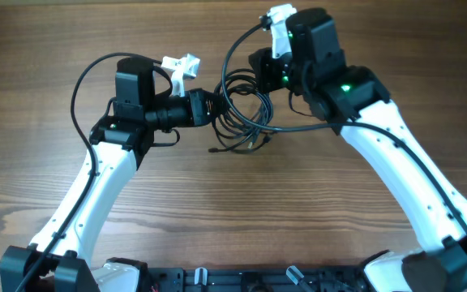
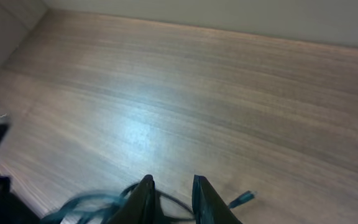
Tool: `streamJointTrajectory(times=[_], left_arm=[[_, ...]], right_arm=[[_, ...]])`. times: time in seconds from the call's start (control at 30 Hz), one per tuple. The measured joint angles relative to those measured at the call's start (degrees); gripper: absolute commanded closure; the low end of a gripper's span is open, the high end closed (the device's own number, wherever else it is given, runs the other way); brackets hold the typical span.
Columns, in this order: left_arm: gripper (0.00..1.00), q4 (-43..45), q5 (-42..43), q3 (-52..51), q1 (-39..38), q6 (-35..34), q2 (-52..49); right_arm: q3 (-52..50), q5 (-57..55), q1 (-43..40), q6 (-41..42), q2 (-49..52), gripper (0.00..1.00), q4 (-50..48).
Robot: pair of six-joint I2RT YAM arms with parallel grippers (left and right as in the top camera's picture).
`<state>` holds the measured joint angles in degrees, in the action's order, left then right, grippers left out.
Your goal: Untangle cables
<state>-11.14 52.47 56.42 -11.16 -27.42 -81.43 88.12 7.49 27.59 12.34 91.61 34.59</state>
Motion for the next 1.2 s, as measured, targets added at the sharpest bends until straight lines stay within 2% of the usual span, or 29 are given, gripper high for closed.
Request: streamJointTrajectory(times=[0.2,0.27,0.47,0.53,0.57,0.63,0.67,0.87,1.0,1.07,1.17,1.2], left_arm=[[0.96,10.78,-4.33,-0.07,0.00,-15.02,0.00],[0.96,12.31,-4.72,-0.07,0.00,-21.81,0.00],[0.96,12.85,-4.61,-0.07,0.00,-32.98,0.00],[0.96,14.69,-3.37,-0.13,0.00,-36.26,0.00],[0.96,16.98,-2.64,-0.33,0.02,-37.13,0.00],[0.96,21.88,-0.59,-0.42,0.02,-39.80,-0.07],[0.96,24.02,-0.02,-0.46,0.04,-40.89,-0.09],[0.96,25.92,-0.90,-0.46,0.28,-42.73,-0.11],[0.96,25.99,-6.86,-0.44,0.00,-43.91,-0.11],[0.96,23.43,-11.30,-0.33,0.00,-47.01,-0.11],[0.96,16.94,-19.43,-0.20,0.00,-55.17,-0.11],[0.96,12.74,-23.26,-0.04,0.00,-62.31,-0.09]], right_arm=[[0.33,5.16,0.48,3.50,-3.13,0.96,8.07],[0.33,5.60,1.60,4.13,-2.78,0.96,8.07],[0.33,6.01,4.57,6.93,1.70,0.95,6.71],[0.33,5.99,4.50,8.41,3.80,0.79,6.47],[0.33,5.97,4.46,8.79,4.35,0.64,6.36],[0.33,5.99,4.31,9.35,4.83,0.42,6.14],[0.46,6.03,4.17,9.42,4.83,0.38,6.10],[0.98,7.34,1.86,9.60,2.19,0.34,6.56],[1.46,7.28,-1.36,10.84,-4.00,0.33,9.07],[1.92,7.34,-1.33,11.02,-5.42,0.33,11.41],[1.92,7.39,-1.20,11.04,-5.42,0.33,12.35],[1.92,7.50,-0.87,11.04,-5.42,0.33,12.55]])
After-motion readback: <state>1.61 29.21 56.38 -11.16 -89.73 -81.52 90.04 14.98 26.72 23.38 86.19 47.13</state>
